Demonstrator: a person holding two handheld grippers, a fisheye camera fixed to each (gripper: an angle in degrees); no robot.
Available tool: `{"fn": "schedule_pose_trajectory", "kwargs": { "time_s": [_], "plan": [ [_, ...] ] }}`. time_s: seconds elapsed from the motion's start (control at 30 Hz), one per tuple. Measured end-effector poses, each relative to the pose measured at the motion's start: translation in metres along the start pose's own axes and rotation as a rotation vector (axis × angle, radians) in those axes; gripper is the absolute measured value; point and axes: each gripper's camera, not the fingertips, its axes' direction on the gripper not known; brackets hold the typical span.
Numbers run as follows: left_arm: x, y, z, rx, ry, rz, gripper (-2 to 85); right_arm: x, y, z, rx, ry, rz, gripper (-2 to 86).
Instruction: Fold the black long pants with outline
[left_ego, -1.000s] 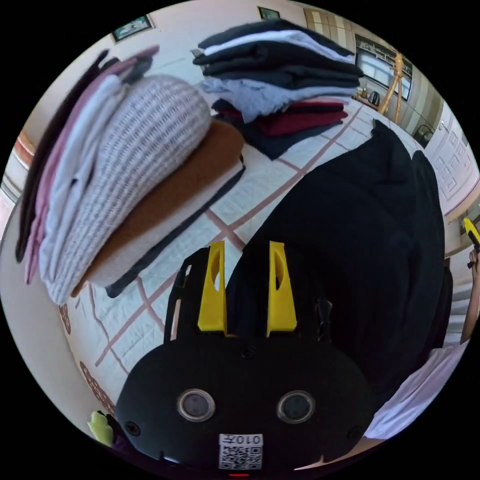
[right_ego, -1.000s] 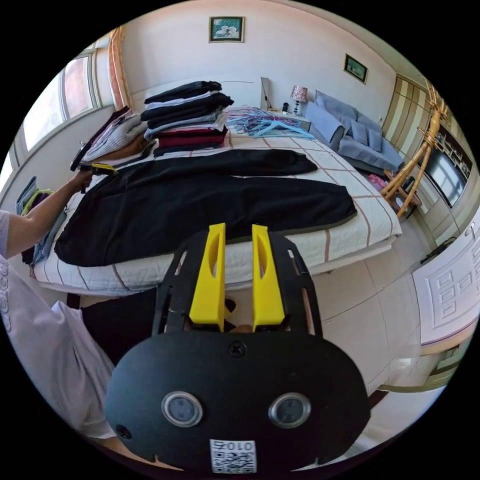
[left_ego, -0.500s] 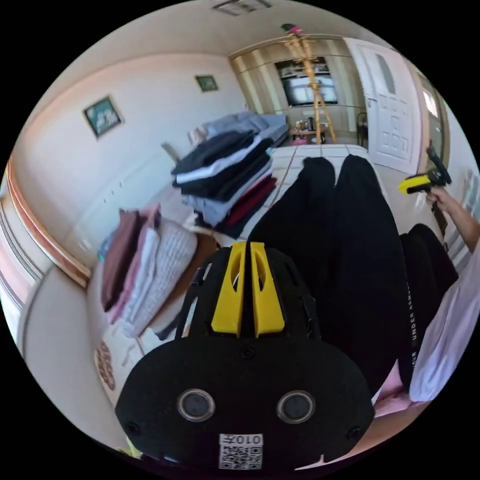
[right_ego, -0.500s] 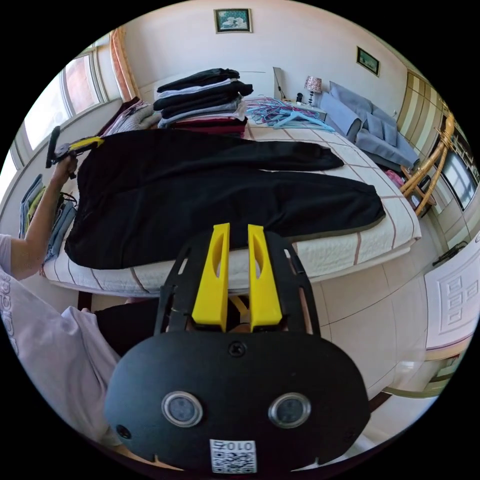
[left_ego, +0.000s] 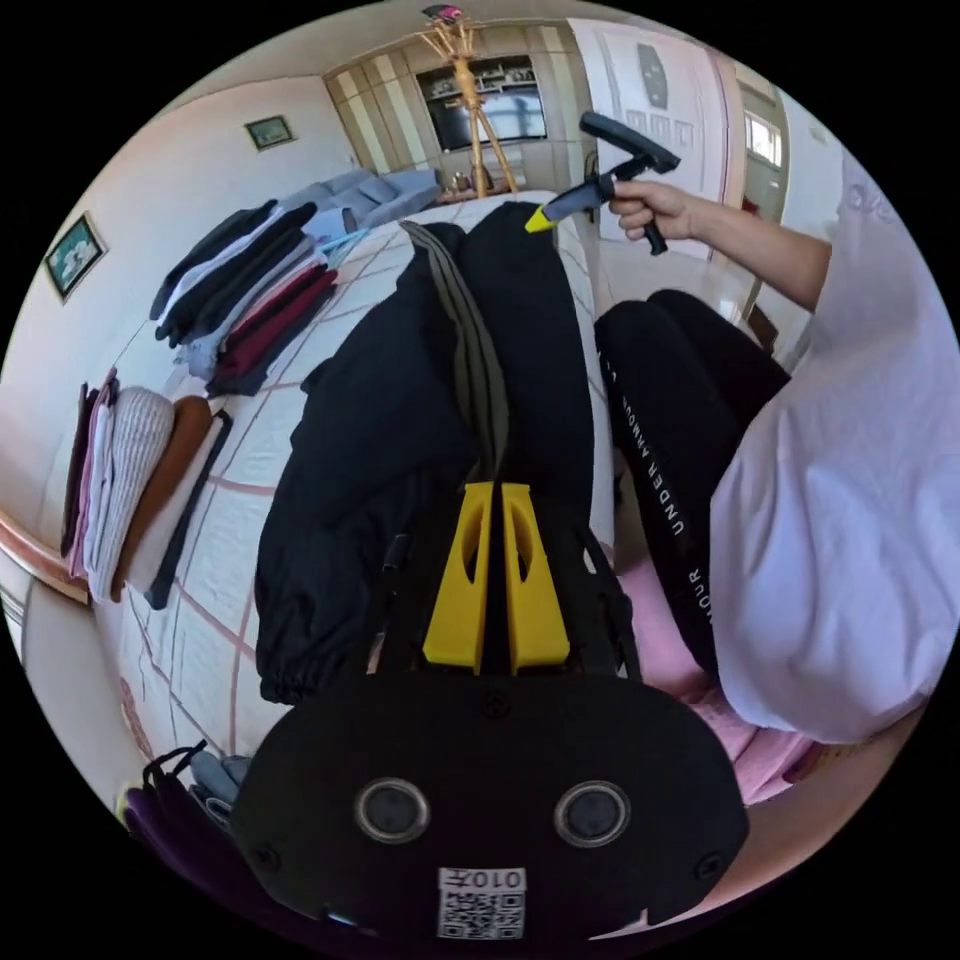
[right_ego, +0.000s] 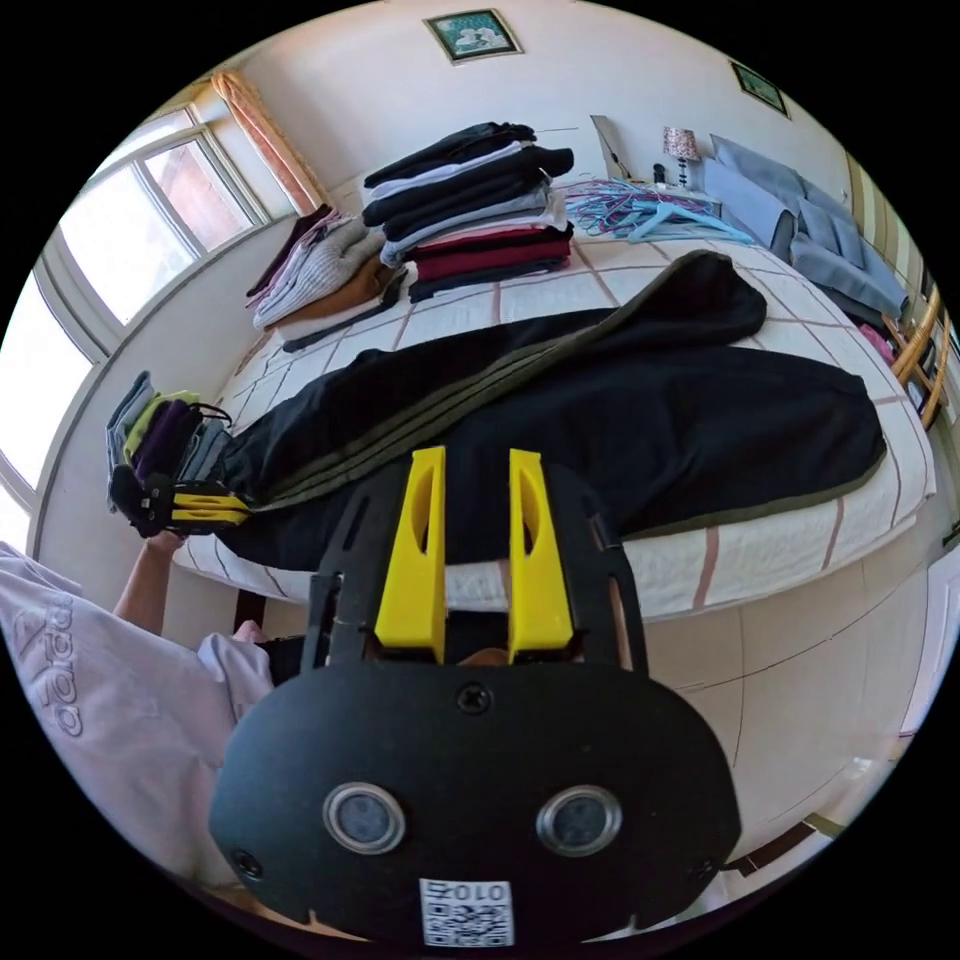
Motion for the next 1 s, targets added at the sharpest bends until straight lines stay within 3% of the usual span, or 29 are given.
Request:
{"fn": "schedule_pose_trajectory", "kwargs": {
  "time_s": [0.13, 0.33, 0.63, 0.83, 1.0],
  "plan": [
    [-0.008, 0.018, -0.042, 0.148, 0.023, -0.012, -0.1, -0.008, -0.006, 0.002, 0.017, -0.012, 0.002, 9.8],
    [0.001, 0.038, 0.004, -0.057, 0.119, -0.007, -0.1, -0.005, 0.0, 0.022, 0.0, -0.026, 0.069, 10.5],
    [-0.01, 0.05, 0.007, 0.022, 0.183, -0.12, -0.1, 0.027, -0.129, 0.021, 0.014, 0.239, 0.1, 13.3],
    [-0.002, 0.038, 0.005, -0.039, 0.14, -0.11, 0.0, 0.076, -0.274, 0.075, -0.09, 0.371, 0.207, 15.7],
    [-0.001, 0.038, 0.003, -0.05, 0.139, -0.164, -0.1, 0.128, -0.337, 0.173, -0.393, 0.465, 0.289, 13.9]
  ]
}}
